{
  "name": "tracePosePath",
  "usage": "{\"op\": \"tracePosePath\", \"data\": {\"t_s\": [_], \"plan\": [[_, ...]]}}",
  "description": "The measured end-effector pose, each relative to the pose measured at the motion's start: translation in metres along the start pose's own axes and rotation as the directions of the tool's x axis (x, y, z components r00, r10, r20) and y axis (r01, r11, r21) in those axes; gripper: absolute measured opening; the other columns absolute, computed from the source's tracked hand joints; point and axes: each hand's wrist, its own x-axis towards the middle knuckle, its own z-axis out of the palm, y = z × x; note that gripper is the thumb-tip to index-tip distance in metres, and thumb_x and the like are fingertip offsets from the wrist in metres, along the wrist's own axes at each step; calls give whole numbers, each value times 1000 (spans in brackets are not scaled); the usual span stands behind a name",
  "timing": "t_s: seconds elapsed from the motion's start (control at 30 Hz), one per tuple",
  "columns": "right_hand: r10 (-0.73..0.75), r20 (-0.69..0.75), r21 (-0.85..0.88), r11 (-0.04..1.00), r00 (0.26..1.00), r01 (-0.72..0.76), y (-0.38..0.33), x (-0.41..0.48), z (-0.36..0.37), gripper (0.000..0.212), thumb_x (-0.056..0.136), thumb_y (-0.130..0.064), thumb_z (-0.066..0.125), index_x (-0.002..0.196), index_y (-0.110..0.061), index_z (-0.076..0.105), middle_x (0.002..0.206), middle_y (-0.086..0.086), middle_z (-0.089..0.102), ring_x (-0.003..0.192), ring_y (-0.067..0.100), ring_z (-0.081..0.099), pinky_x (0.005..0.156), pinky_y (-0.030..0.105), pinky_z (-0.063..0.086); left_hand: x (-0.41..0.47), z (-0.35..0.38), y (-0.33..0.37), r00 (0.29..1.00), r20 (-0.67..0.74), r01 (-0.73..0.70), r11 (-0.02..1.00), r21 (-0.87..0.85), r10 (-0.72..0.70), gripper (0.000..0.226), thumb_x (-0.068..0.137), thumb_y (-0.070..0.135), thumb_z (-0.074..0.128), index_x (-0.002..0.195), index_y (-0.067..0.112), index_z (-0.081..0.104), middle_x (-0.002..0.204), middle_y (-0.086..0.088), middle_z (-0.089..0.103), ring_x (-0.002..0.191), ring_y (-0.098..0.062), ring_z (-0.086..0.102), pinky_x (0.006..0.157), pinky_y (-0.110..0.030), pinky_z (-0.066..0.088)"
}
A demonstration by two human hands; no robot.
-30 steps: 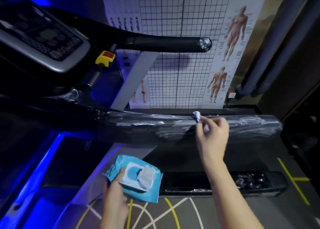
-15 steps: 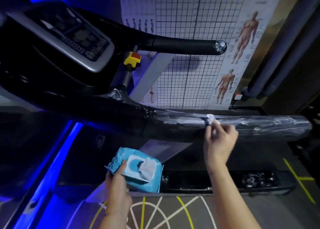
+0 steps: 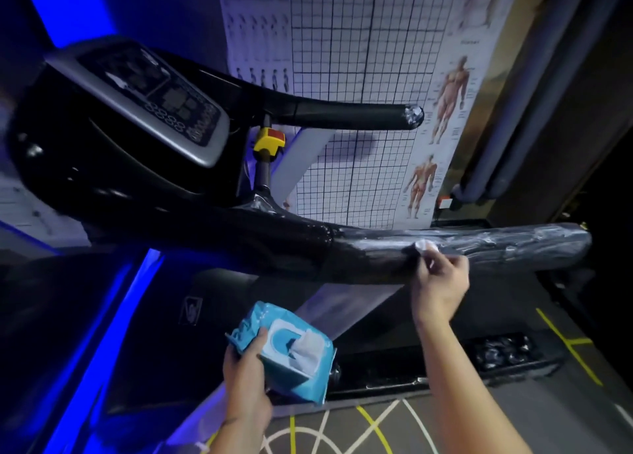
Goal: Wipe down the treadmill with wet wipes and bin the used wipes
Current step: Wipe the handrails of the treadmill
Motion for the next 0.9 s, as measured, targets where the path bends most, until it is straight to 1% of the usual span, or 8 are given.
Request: {"op": "tracePosePath", "data": {"t_s": [0.1, 0.17, 0.3, 0.47, 0.6, 0.7, 0.77, 0.9], "plan": [[-139, 48, -52, 989, 989, 141, -31, -30, 17, 16, 86, -21, 76, 101, -19, 78, 88, 3, 52, 69, 20, 56, 64, 27, 44, 1, -1, 9, 1000, 3, 28, 1000, -5, -28, 42, 94, 7, 75, 134, 9, 65, 122, -19, 74, 109, -38, 72, 100, -54, 56], [-309, 120, -5, 950, 943, 312, -55, -57, 35, 16, 82, -16, 77, 98, -20, 78, 84, 2, 54, 68, 17, 55, 64, 25, 44, -1, -3, 13, 999, 16, 41, 999, 6, -41, 41, 96, 6, 73, 136, 9, 64, 122, -18, 74, 101, -35, 72, 83, -42, 59], [-471, 174, 131, 882, 865, 454, -97, -79, 63, 3, 88, -16, 73, 86, -16, 75, 75, 0, 50, 65, 12, 48, 66, 16, 36, -2, -11, 21, 999, 19, 47, 998, 39, -48, 36, 96, 5, 71, 132, 9, 66, 110, -17, 74, 82, -27, 68, 55, -27, 54], [-588, 235, -32, 791, 774, 610, -103, -76, 92, 25, 90, -14, 68, 67, -4, 65, 71, 8, 47, 68, 28, 47, 61, 34, 39, 1, -22, 34, 998, 8, 65, 997, 35, -65, 41, 96, 7, 73, 136, 8, 65, 114, -19, 74, 85, -29, 68, 39, -26, 52], [-355, 159, -183, 906, 921, 381, -74, -34, 77, 43, 97, -25, 59, 65, 3, 69, 65, 11, 44, 67, 33, 50, 65, 39, 42, 8, -31, 45, 996, 55, 71, 997, 25, -72, 38, 96, 7, 72, 133, 11, 65, 117, -18, 74, 91, -31, 71, 44, -31, 57], [-152, 146, -320, 928, 978, 192, -65, -5, 59, 38, 93, -25, 56, 78, 4, 75, 78, 23, 59, 84, 37, 55, 79, 39, 45, 13, -35, 47, 995, 83, 44, 998, 41, -47, 34, 95, 7, 73, 128, 13, 67, 118, -19, 75, 104, -37, 72, 76, -48, 64], [-155, 111, -313, 932, 982, 182, -78, -5, 58, 32, 90, -22, 59, 79, 3, 76, 85, 22, 60, 88, 35, 53, 83, 37, 46, 15, -36, 47, 996, 81, 35, 999, 41, -38, 35, 95, 6, 74, 129, 10, 67, 118, -21, 75, 109, -40, 72, 97, -55, 57], [-407, 276, -49, 899, 871, 435, -115, -52, 79, 4, 83, -4, 70, 79, -3, 70, 96, 6, 57, 86, 17, 50, 81, 18, 37, 21, -33, 43, 996, 77, 36, 998, 50, -40, 35, 94, 3, 74, 128, 10, 68, 117, -22, 74, 112, -44, 70, 101, -55, 53]]}}
